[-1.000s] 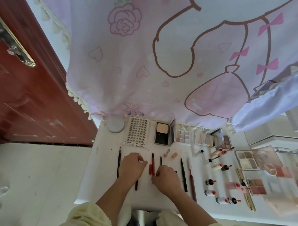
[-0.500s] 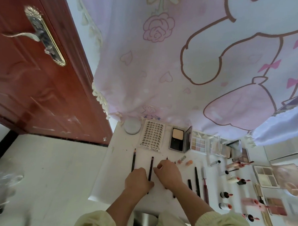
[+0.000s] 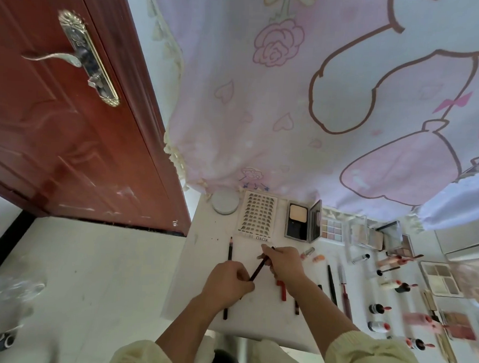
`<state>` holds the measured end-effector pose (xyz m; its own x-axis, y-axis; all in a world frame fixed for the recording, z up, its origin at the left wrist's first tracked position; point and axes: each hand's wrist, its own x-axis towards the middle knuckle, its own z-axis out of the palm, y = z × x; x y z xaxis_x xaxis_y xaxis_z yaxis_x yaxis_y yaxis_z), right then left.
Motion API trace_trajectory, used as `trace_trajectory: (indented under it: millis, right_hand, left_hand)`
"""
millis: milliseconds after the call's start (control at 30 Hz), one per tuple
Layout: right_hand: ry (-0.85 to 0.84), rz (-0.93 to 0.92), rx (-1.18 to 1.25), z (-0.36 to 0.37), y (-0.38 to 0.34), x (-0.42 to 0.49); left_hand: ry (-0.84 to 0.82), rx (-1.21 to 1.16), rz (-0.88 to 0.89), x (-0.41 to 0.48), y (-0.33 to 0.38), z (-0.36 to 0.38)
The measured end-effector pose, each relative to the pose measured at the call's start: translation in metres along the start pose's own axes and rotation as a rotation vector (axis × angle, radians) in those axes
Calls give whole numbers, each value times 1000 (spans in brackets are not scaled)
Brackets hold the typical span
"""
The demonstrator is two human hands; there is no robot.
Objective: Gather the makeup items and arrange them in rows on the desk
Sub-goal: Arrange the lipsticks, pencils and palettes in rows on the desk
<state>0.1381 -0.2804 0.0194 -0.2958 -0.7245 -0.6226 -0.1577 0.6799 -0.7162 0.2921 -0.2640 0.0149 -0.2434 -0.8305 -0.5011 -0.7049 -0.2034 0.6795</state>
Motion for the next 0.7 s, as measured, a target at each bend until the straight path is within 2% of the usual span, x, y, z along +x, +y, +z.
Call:
trace_trajectory:
  millis: [100,233,367,467,567,600,700]
  right_hand:
    - [-18,35,137,-5,0,-9]
    - [-29,150,385,-15,7,-24]
    - [-102,162,489,-30,18,-35]
    - [-173,145,451,-37,26,-42]
    - [-241,128,441,-35,33,-51]
    - [-256,127,444,-34,36,-54]
    - [-258,113,403,-33,45,-63]
  left_hand:
    - [-7,-63,18,-4,-1,-8]
    - [-58,-303,-19,-12,0,-15]
    - [37,-388,-24,-15,4,-14]
    - [182,-689,-138,-17,11,-6]
    - [189,-1121,-292,-20,21,-3]
    - [180,-1139,-307,-21,23,2]
    - [187,-931,-229,-25,28,19]
